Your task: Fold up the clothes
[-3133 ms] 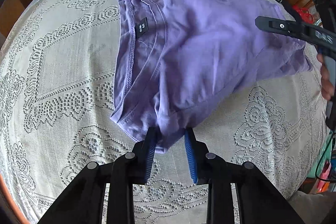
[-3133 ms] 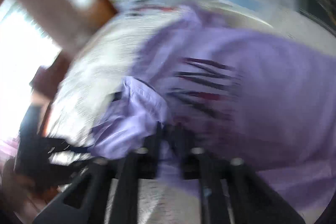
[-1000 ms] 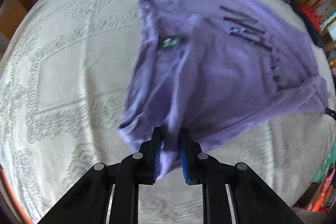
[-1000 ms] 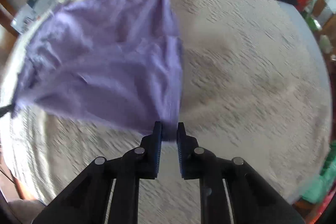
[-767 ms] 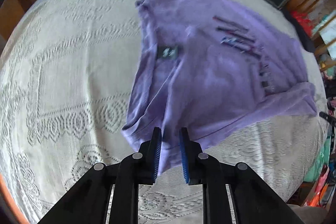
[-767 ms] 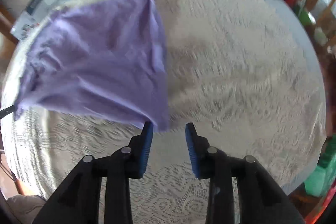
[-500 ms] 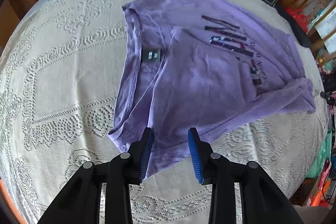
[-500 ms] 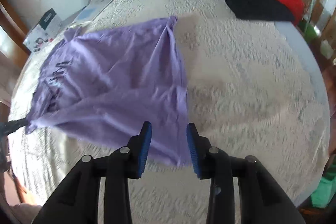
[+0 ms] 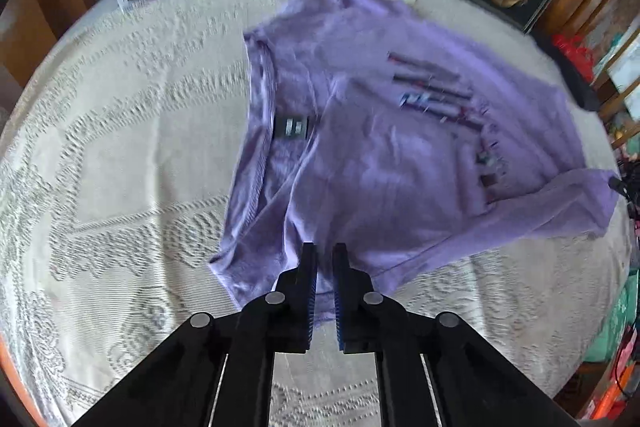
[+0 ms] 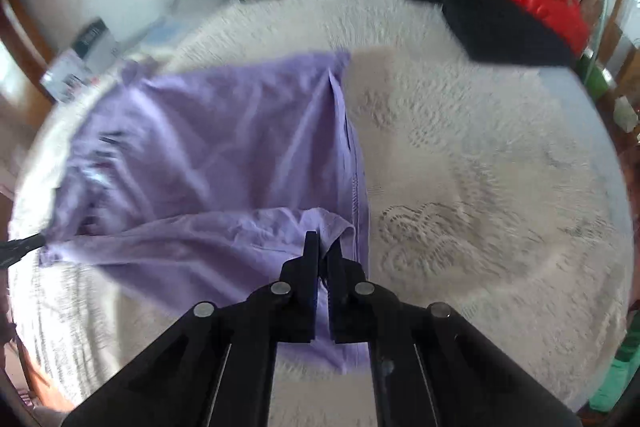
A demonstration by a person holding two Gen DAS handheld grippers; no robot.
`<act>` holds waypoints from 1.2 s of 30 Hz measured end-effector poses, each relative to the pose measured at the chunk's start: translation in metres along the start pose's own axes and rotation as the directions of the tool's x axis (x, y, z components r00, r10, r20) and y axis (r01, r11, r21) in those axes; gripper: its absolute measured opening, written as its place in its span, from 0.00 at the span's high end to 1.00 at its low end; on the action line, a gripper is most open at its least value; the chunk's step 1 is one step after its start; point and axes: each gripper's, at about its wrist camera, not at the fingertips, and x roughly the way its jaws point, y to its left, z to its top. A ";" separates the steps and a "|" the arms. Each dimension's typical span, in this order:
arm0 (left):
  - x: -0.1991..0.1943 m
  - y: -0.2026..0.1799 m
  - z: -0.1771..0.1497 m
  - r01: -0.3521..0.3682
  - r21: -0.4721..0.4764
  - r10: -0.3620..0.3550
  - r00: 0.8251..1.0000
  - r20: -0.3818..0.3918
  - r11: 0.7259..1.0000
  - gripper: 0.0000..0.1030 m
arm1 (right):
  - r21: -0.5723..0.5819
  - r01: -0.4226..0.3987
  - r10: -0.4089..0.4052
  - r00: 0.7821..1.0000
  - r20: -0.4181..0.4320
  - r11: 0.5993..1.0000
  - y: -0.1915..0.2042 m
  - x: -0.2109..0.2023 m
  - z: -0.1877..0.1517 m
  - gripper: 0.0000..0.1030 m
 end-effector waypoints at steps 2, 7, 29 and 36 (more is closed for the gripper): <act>-0.015 0.002 -0.002 0.011 0.008 -0.011 1.000 0.019 1.000 0.93 | 0.017 -0.033 0.033 0.999 0.036 0.999 -0.003 -0.031 -0.012 0.96; -0.028 0.013 -0.002 0.015 0.032 -0.015 1.000 0.005 0.999 0.93 | 0.070 -0.080 0.080 0.997 0.008 0.994 -0.018 -0.067 -0.045 0.96; -0.020 0.006 0.091 0.080 0.094 -0.078 0.997 -0.024 0.992 0.02 | 0.098 0.096 -0.080 0.985 -0.154 0.991 -0.045 -0.056 0.005 0.00; 0.019 -0.001 0.184 0.074 0.116 -0.062 0.993 -0.097 0.991 0.02 | 0.159 0.102 -0.083 0.989 -0.124 0.982 -0.052 -0.030 0.061 0.00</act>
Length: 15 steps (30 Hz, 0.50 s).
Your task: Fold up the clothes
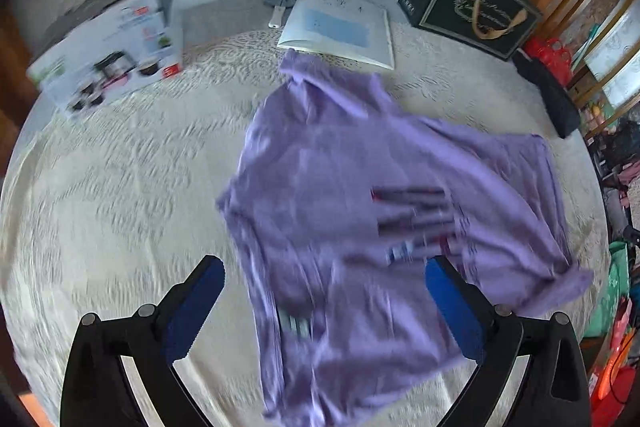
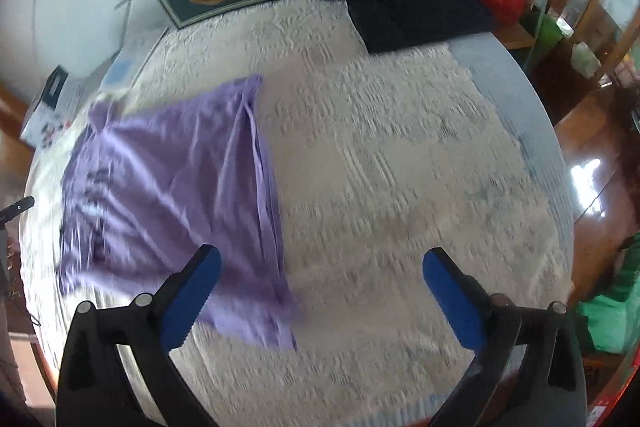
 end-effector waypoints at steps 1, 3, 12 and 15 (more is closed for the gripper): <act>0.008 0.002 0.017 0.004 -0.005 -0.004 1.000 -0.016 1.000 0.02 | 0.008 -0.016 0.016 1.000 0.002 1.000 0.005 0.008 0.012 0.00; 0.026 0.008 0.052 0.008 -0.022 -0.009 0.999 -0.045 1.000 0.02 | 0.024 -0.038 0.038 0.999 -0.005 0.999 0.016 0.028 0.038 0.00; 0.096 0.031 0.166 -0.044 -0.085 0.035 0.994 -0.105 0.995 0.01 | 0.053 -0.056 0.061 0.994 -0.093 0.997 0.048 0.119 0.129 0.00; 0.118 0.038 0.183 -0.054 -0.100 0.041 0.991 -0.124 0.994 0.01 | 0.059 -0.043 0.049 0.994 -0.102 0.997 0.051 0.132 0.139 0.00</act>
